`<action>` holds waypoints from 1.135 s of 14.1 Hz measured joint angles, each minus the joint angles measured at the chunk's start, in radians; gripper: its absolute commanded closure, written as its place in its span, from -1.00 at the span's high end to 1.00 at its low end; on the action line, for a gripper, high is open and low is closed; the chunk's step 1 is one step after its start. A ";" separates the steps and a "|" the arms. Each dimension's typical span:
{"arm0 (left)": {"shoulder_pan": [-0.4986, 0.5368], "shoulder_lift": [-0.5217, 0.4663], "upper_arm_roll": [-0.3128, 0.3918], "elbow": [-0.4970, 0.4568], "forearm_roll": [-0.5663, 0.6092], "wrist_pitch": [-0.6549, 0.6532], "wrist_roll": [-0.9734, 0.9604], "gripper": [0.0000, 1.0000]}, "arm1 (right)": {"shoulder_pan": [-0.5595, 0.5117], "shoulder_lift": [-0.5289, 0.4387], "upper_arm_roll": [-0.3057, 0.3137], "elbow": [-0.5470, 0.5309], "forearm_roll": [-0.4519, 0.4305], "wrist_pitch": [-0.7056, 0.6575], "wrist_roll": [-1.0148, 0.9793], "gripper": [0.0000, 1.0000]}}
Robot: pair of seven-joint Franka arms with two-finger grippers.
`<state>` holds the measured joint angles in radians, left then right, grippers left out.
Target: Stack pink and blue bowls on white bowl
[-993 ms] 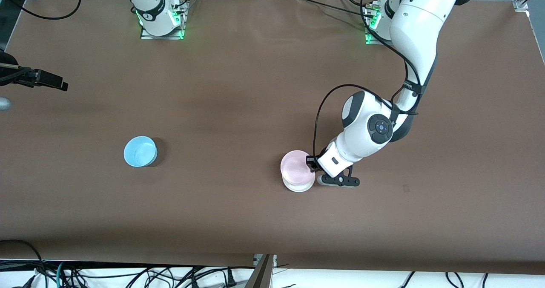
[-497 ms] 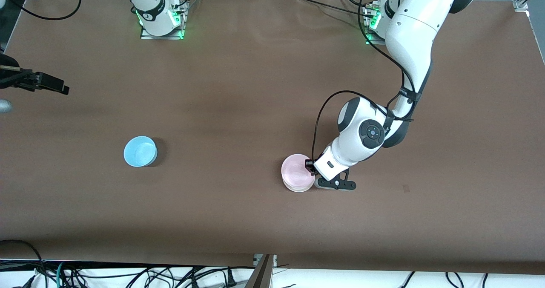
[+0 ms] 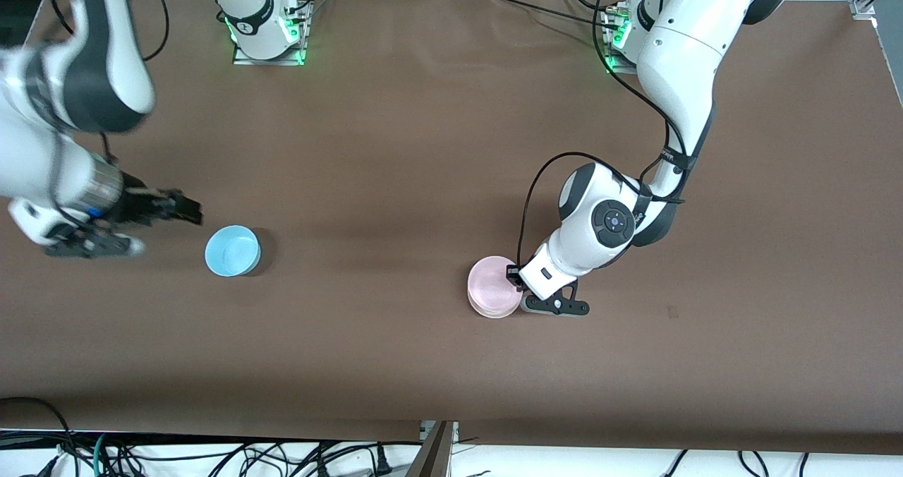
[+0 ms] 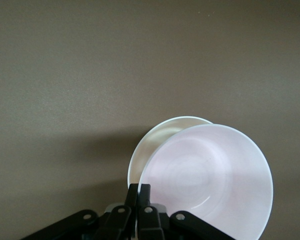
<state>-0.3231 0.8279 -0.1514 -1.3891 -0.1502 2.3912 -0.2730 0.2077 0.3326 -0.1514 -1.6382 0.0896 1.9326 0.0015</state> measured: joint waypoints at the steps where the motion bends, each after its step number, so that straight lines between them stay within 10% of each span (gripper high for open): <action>1: 0.000 0.005 0.000 0.001 0.000 0.000 0.000 -1.00 | 0.006 0.039 0.001 -0.013 0.001 0.060 0.000 0.97; 8: 0.000 0.014 0.003 0.007 0.000 0.000 -0.026 -0.35 | -0.002 0.213 -0.004 -0.133 0.002 0.421 -0.008 0.97; 13: 0.011 0.007 0.005 0.059 0.000 -0.062 -0.097 0.06 | -0.039 0.206 -0.011 -0.169 0.002 0.443 -0.063 0.97; 16: 0.046 -0.026 0.014 0.105 0.001 -0.198 -0.104 1.00 | -0.078 0.204 -0.013 -0.182 0.002 0.447 -0.123 0.97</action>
<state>-0.2768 0.8019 -0.1377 -1.2841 -0.1494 2.1935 -0.3770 0.1302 0.5370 -0.1641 -1.8201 0.0918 2.3798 -0.1210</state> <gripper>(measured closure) 0.471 0.013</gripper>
